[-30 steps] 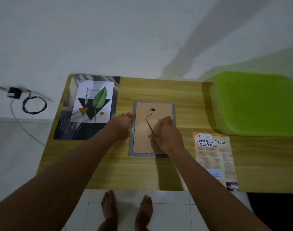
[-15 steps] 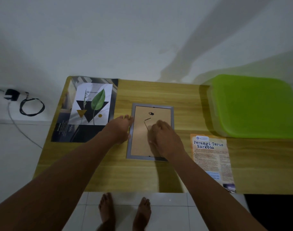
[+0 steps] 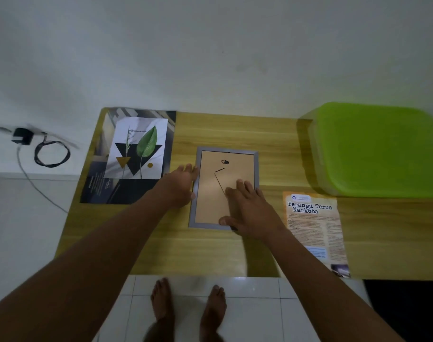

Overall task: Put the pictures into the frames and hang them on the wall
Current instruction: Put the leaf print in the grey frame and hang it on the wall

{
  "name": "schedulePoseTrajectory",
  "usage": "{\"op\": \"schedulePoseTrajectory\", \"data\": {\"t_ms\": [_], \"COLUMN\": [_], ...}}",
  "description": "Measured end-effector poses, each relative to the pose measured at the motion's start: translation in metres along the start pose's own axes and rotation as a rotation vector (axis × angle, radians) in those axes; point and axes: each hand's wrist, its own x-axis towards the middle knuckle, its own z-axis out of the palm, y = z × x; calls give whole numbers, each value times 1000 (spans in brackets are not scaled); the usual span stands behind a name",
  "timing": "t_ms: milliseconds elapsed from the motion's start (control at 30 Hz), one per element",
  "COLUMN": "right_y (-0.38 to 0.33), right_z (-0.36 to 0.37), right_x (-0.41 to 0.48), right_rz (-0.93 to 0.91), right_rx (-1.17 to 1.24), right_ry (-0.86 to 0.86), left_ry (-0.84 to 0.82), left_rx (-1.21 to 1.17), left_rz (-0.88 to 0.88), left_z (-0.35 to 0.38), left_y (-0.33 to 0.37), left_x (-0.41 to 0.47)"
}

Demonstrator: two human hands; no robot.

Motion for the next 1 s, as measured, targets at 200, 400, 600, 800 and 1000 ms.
{"op": "schedulePoseTrajectory", "data": {"t_ms": [200,400,600,800,1000], "right_y": [-2,-3,1,4,2], "right_z": [3,-2,-2,5,6], "right_x": [4,4,-9,-25,-25], "right_rz": [39,27,78,310,306], "right_rx": [66,76,138,176,198], "right_ry": [8,40,120,164,173], "left_ry": [2,-2,-29,-48,-51], "left_rx": [-30,-19,0,11,27], "left_rz": [-4,-4,-13,-17,-13], "left_z": [0,-1,1,4,3], "left_y": [-2,-1,1,0,0], "left_x": [1,2,2,3,3]}}
